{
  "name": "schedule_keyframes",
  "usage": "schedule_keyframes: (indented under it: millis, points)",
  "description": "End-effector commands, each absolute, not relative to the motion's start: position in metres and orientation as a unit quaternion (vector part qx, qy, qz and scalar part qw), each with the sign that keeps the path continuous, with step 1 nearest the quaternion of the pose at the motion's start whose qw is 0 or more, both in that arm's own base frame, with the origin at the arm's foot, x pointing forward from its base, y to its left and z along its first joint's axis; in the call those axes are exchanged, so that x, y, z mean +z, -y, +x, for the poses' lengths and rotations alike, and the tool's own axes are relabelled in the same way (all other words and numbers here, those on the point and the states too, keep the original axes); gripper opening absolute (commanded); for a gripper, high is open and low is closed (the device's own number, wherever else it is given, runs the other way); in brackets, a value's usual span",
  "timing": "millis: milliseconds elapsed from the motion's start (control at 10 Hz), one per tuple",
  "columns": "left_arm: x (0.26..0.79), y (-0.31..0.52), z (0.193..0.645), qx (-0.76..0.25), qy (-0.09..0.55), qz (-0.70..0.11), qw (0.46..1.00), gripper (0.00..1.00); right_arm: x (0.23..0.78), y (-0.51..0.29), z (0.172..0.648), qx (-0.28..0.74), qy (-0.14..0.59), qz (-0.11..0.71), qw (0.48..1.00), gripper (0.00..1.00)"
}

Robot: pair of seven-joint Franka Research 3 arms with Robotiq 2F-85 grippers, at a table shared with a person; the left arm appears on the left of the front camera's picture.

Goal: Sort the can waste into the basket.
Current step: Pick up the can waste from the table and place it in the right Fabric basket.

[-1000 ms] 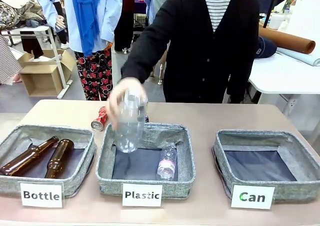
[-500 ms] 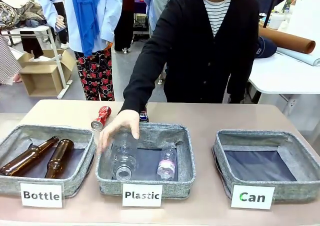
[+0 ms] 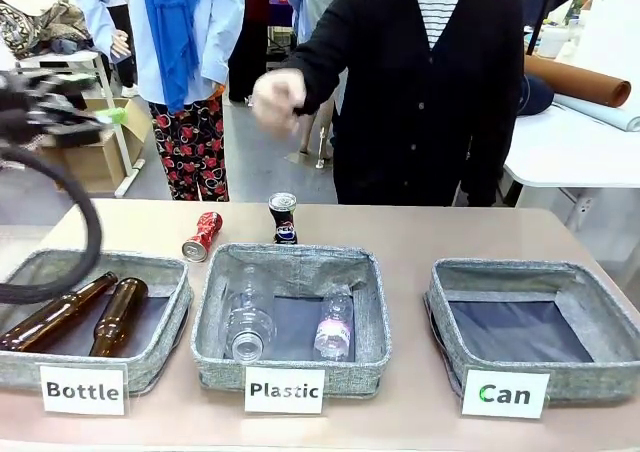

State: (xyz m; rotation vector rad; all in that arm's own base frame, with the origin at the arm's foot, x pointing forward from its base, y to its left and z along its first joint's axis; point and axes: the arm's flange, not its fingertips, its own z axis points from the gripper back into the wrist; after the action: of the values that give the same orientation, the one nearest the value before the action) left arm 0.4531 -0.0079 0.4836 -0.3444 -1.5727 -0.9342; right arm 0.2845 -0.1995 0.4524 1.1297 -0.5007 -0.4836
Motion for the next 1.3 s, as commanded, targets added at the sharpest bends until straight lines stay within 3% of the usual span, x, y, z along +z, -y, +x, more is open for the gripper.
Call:
schedule_keyframes:
  millis: [0, 300, 400, 500, 600, 800, 1200]
  points:
    - [0.461, 0.034, 0.513, -0.48, 0.601, -0.156, 0.62, 1.0, 0.452, 0.2, 0.287, -0.215, 0.246, 0.531, 0.782, 1.0]
    - [0.419, 0.125, 0.564, -0.609, 0.499, -0.236, 0.569, 1.0, 0.452, 0.2, 0.287, -0.215, 0.246, 0.531, 0.782, 1.0]
    - [0.416, 0.145, 0.575, -0.621, 0.44, -0.285, 0.584, 1.0, 0.452, 0.2, 0.287, -0.215, 0.246, 0.531, 0.782, 1.0]
    - [0.408, 0.12, 0.542, -0.57, 0.525, -0.209, 0.597, 1.0, 0.452, 0.2, 0.287, -0.215, 0.246, 0.531, 0.782, 1.0]
    - [0.408, 0.12, 0.542, -0.57, 0.525, -0.209, 0.597, 1.0, 0.452, 0.2, 0.287, -0.215, 0.246, 0.531, 0.782, 1.0]
    - [0.382, 0.162, 0.579, -0.623, 0.416, -0.28, 0.601, 1.0, 0.452, 0.2, 0.287, -0.215, 0.246, 0.531, 0.782, 1.0]
    - [0.365, 0.173, 0.613, -0.616, 0.374, -0.301, 0.625, 1.0, 0.452, 0.2, 0.287, -0.215, 0.246, 0.531, 0.782, 1.0]
